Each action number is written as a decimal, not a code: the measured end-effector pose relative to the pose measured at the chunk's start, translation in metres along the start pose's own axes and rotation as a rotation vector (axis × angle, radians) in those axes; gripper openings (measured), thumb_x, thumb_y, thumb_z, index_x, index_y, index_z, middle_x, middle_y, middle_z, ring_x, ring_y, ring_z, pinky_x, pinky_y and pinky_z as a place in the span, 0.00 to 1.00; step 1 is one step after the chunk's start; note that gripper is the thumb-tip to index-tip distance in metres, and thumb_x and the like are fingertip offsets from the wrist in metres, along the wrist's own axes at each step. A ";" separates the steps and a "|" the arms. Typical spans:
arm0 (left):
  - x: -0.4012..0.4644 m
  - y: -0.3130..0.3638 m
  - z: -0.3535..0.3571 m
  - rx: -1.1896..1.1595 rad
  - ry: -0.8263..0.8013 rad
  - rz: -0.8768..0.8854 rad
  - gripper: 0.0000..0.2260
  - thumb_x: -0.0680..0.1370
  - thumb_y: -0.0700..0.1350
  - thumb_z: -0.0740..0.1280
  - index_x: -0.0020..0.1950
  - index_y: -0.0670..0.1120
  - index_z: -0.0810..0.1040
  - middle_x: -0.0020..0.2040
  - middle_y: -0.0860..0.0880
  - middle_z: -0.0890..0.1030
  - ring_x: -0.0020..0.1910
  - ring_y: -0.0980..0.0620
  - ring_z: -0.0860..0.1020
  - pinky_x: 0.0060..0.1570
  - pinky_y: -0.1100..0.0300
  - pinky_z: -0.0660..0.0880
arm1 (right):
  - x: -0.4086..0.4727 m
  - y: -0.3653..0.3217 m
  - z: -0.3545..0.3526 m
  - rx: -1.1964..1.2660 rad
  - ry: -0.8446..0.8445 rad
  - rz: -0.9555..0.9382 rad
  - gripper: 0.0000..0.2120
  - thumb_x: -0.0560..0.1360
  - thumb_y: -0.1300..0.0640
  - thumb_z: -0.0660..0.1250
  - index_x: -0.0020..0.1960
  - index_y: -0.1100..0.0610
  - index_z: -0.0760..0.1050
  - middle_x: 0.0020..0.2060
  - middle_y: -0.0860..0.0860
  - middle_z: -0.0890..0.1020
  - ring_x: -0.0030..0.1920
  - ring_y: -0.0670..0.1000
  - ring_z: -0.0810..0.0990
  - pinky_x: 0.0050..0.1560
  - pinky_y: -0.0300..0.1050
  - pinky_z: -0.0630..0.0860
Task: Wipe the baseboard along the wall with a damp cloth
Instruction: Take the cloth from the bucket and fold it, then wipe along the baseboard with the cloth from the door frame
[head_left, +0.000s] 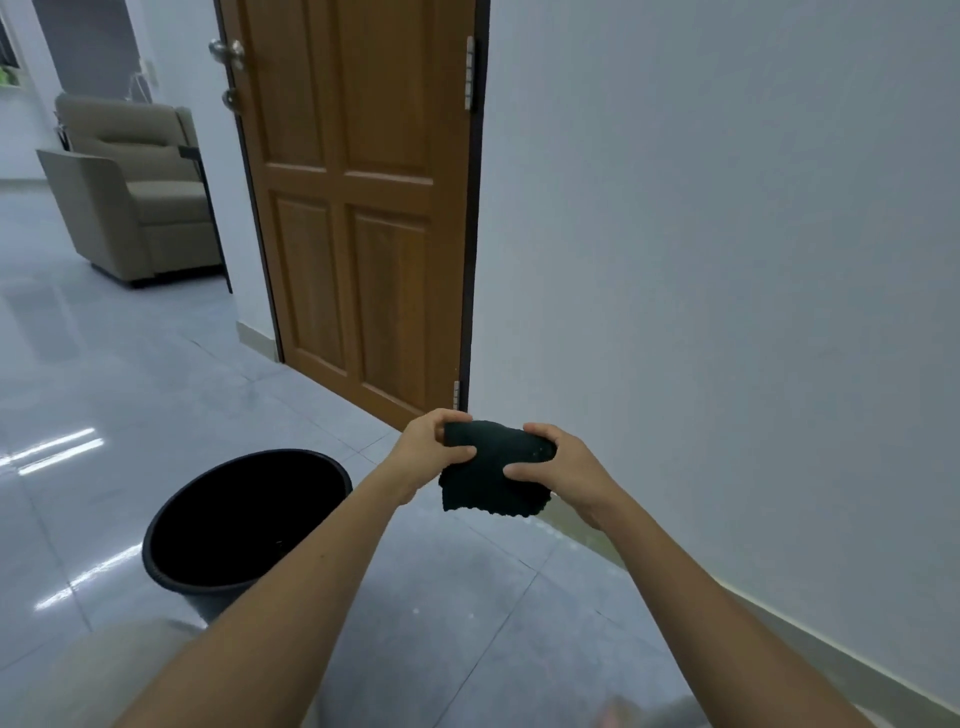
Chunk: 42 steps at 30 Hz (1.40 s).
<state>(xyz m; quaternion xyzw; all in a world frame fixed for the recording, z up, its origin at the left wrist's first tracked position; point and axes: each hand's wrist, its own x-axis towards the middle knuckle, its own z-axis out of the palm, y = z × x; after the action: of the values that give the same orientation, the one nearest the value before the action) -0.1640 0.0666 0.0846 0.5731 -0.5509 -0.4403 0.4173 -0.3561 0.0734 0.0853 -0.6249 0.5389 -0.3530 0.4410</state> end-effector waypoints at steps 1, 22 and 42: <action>0.008 -0.004 0.000 0.156 0.016 0.035 0.17 0.74 0.38 0.70 0.61 0.48 0.74 0.58 0.49 0.76 0.58 0.48 0.75 0.50 0.60 0.76 | 0.006 0.004 0.001 -0.117 -0.014 -0.004 0.28 0.68 0.57 0.76 0.65 0.52 0.70 0.55 0.49 0.76 0.55 0.52 0.76 0.51 0.42 0.78; 0.249 -0.181 0.039 0.631 -0.038 0.284 0.14 0.77 0.55 0.63 0.61 0.50 0.71 0.53 0.48 0.80 0.52 0.48 0.76 0.51 0.58 0.70 | 0.237 0.178 0.070 -0.165 -0.251 0.183 0.12 0.72 0.48 0.69 0.54 0.49 0.76 0.44 0.49 0.85 0.43 0.51 0.84 0.49 0.51 0.81; 0.289 -0.462 0.100 0.944 0.259 -0.102 0.34 0.75 0.64 0.50 0.73 0.43 0.65 0.74 0.39 0.64 0.73 0.37 0.62 0.69 0.38 0.48 | 0.459 0.307 0.148 -1.761 0.033 -1.097 0.12 0.69 0.62 0.64 0.49 0.52 0.81 0.46 0.50 0.82 0.36 0.54 0.77 0.29 0.43 0.61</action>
<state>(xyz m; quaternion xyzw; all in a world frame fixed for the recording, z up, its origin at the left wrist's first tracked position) -0.1372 -0.2005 -0.3995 0.7761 -0.6050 -0.0878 0.1551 -0.2540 -0.3623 -0.2697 -0.8805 0.2537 0.0049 -0.4005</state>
